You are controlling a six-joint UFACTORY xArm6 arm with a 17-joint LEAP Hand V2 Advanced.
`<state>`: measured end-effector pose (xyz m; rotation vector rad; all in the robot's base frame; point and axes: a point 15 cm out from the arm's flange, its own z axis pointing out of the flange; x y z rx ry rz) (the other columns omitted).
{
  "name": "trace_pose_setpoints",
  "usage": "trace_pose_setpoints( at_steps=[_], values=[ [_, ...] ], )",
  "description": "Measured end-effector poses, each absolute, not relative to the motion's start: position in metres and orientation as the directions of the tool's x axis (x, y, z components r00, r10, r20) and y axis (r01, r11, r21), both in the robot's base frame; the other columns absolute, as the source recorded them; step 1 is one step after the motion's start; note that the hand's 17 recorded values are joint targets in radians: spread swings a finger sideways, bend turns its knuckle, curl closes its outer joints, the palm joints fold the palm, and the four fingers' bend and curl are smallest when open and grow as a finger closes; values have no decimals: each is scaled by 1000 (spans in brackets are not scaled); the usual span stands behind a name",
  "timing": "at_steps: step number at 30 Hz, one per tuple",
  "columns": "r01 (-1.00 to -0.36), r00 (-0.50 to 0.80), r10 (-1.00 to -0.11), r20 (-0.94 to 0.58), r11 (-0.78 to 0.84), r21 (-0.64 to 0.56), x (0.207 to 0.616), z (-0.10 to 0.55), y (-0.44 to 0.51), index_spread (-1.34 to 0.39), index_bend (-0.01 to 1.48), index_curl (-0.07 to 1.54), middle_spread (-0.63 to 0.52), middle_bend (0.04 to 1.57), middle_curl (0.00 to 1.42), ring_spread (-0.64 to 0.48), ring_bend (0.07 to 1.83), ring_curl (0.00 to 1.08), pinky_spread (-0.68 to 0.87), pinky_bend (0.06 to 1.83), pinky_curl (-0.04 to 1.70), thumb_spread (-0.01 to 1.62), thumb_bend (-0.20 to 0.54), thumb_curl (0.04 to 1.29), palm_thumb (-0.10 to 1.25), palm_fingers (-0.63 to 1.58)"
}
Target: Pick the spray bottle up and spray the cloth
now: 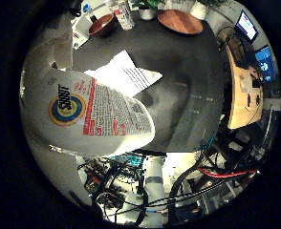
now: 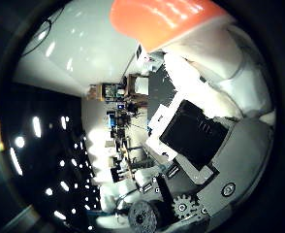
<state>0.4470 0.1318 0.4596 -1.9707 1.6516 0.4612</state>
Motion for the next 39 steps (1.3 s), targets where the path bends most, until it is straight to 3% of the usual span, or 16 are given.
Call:
trace_pose_setpoints(
  at_steps=[7,18,22,32,39],
  values=[
    [-966,240,-805,-542,-144,-214,437,474,139,-287,1151,672,-214,1290,822,-209,1458,628,-306,1326,645,1060,-8,1030,941,1192],
    [-991,132,-833,-537,-117,-63,457,351,146,-287,1151,673,-215,1295,826,-209,1460,625,-306,1326,646,1067,-7,1032,938,1192],
    [-990,138,-832,-538,-125,-61,457,346,149,-287,1151,673,-215,1295,827,-208,1460,624,-306,1326,646,1069,-7,1033,937,1192],
    [-935,354,-759,-547,-303,-186,417,412,190,-288,1152,673,-215,1298,828,-213,1458,628,-306,1330,647,1077,-7,1036,933,1186],
    [-877,475,-632,-613,-281,-390,409,468,251,-292,1145,677,-214,1296,826,-213,1453,633,-305,1332,647,1106,-6,1032,930,1184]
  ],
)
